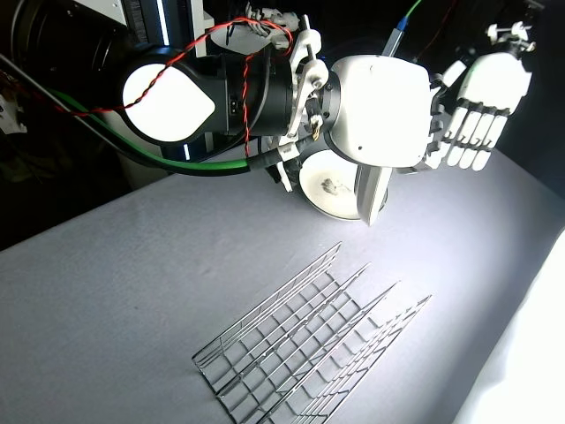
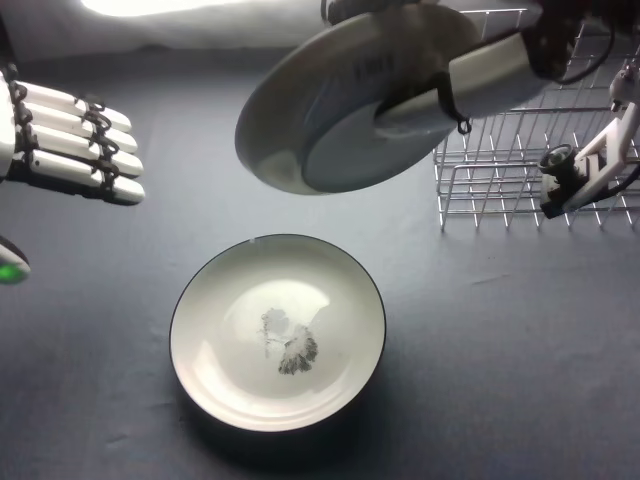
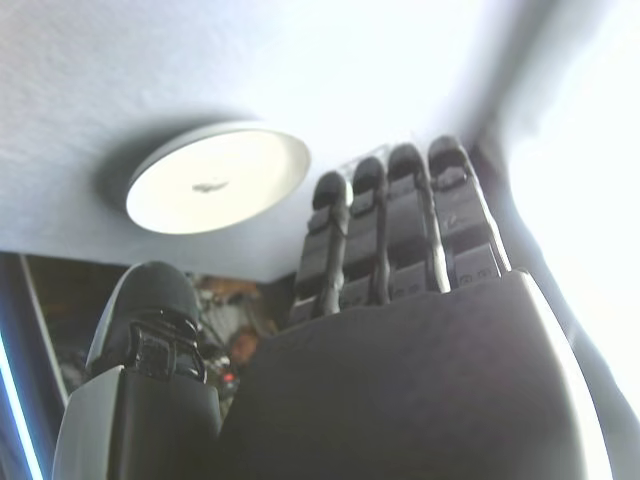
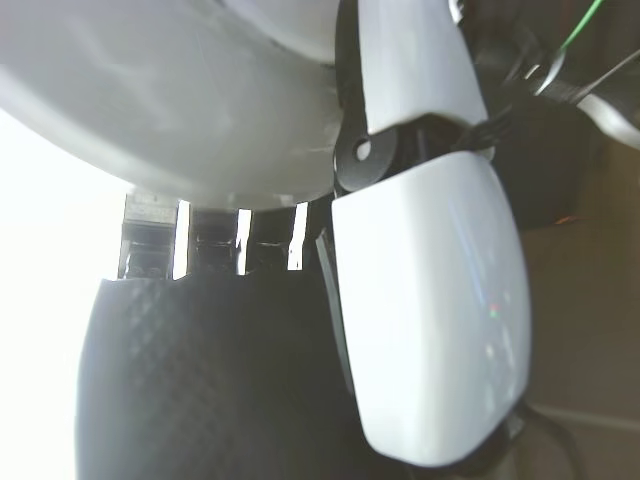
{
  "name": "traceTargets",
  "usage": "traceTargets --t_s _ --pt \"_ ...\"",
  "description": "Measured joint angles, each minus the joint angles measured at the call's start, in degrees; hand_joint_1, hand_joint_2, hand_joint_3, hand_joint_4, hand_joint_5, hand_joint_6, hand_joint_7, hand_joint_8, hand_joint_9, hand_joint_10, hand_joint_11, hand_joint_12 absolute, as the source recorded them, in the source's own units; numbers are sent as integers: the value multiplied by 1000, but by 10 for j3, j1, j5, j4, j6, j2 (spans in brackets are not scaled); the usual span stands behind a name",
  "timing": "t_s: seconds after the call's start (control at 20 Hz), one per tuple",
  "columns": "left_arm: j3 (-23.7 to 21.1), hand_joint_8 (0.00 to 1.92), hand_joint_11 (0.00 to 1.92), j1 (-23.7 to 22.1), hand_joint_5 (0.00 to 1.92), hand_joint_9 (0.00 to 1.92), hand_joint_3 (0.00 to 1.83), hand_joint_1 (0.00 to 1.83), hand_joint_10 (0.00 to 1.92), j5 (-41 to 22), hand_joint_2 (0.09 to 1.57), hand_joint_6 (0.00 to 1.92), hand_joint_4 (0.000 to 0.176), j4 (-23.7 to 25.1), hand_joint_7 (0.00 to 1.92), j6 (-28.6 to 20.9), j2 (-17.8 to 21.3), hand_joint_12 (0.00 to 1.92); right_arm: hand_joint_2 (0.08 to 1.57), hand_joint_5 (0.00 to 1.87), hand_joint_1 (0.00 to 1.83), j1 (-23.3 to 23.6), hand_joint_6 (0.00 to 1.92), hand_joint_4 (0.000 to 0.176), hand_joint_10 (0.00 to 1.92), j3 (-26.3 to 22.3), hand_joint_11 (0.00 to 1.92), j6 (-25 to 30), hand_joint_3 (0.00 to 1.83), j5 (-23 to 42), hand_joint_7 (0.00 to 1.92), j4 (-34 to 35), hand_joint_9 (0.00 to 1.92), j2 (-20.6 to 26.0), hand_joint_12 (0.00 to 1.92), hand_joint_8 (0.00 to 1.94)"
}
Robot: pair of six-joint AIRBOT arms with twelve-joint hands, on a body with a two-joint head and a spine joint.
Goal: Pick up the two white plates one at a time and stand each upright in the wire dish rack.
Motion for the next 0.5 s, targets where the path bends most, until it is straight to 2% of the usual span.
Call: traceTargets --t_s 0.15,0.25,0.35,0.5 --pt "0 1 1 0 78 6 1 0 1 -7 1282 1 0 -6 43 9 0 0 1085 960 1382 0 1034 0 1103 4 675 0 1 0 1133 57 924 0 1101 676" --pt "0 0 15 0 120 45 2 0 3 -10 1286 0 0 -5 93 10 -1 20 1097 946 1378 0 1062 0 1132 10 658 0 0 1 1089 74 898 0 1110 758" --pt "-3 1 0 8 77 3 2 0 1 -8 1288 1 0 -13 48 10 -3 0 1094 953 1379 0 1049 0 1122 15 652 -1 0 3 1097 103 910 0 1116 739" --pt "-17 14 13 14 114 35 2 0 13 -9 1287 14 0 -14 85 9 -3 6 1093 948 1380 0 1042 0 1129 23 643 -1 0 7 1098 117 914 0 1142 740"
